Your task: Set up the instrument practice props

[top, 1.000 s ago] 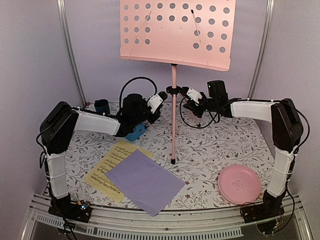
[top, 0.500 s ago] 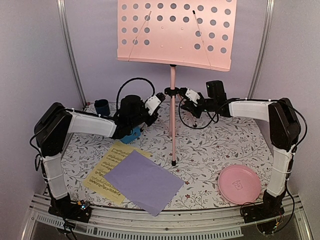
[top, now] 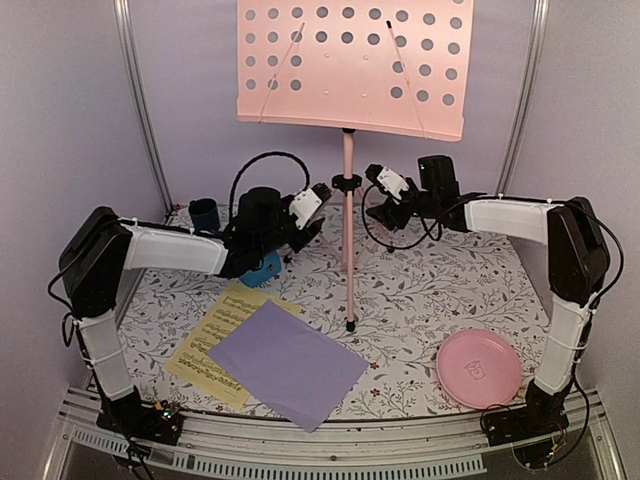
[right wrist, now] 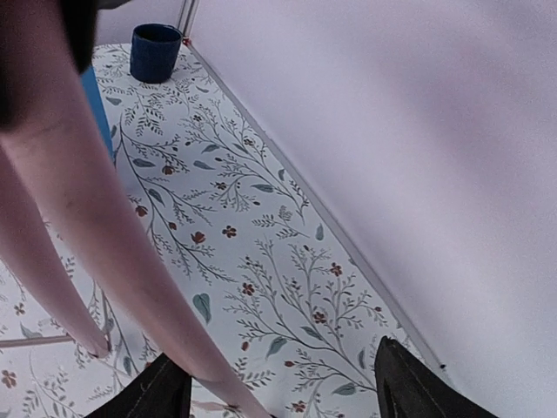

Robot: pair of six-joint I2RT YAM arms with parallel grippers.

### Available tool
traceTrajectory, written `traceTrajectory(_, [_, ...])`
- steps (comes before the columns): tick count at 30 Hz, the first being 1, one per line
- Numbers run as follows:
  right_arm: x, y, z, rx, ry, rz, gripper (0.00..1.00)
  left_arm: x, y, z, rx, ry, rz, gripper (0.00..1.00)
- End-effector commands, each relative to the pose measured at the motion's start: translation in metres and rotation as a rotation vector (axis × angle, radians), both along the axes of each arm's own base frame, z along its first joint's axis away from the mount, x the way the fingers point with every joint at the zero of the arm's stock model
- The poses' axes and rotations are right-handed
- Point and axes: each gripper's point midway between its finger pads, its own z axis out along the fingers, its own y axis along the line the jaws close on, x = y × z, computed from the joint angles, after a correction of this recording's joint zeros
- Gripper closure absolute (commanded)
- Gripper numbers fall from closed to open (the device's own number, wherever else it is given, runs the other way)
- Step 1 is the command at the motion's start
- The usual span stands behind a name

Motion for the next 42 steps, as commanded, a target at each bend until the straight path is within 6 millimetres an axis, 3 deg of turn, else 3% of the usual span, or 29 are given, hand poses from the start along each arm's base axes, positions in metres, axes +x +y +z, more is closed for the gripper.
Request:
traceTrajectory(1, [-0.002,-0.029,0.061,0.072,-0.114,-0.126,0.21,-0.018,0.000,0.027,-0.041,-0.017,-0.009,0.38])
traceTrajectory(5, [-0.020,-0.042,0.075,0.104,-0.125,-0.156,0.08,-0.032,0.007,0.042,-0.090,-0.002,-0.023,0.25])
traceTrajectory(9, [-0.040,-0.054,0.085,0.150,-0.112,-0.187,0.04,-0.053,0.017,0.045,-0.104,0.032,-0.026,0.22])
traceTrajectory(12, [-0.065,-0.062,0.088,0.214,-0.081,-0.184,0.02,-0.087,0.020,0.037,-0.096,0.072,-0.071,0.23])
traceTrajectory(15, [-0.091,-0.062,0.087,0.293,-0.039,-0.137,0.01,-0.138,0.018,0.017,-0.072,0.119,-0.154,0.24])
traceTrajectory(21, [-0.126,-0.052,0.069,0.362,0.091,-0.079,0.01,-0.244,0.019,-0.033,0.049,0.239,-0.292,0.28])
traceTrajectory(28, [-0.155,-0.037,0.041,0.348,0.174,-0.031,0.01,-0.338,0.030,-0.068,0.205,0.330,-0.459,0.31])
traceTrajectory(36, [-0.171,-0.032,0.055,0.371,0.165,0.002,0.00,-0.416,0.028,-0.104,0.406,0.411,-0.670,0.33])
traceTrajectory(39, [-0.173,-0.034,0.061,0.377,0.151,0.002,0.00,-0.431,0.028,-0.119,0.474,0.426,-0.703,0.33])
traceTrajectory(42, [-0.173,-0.036,0.065,0.380,0.142,-0.003,0.01,-0.429,0.027,-0.137,0.551,0.422,-0.670,0.36])
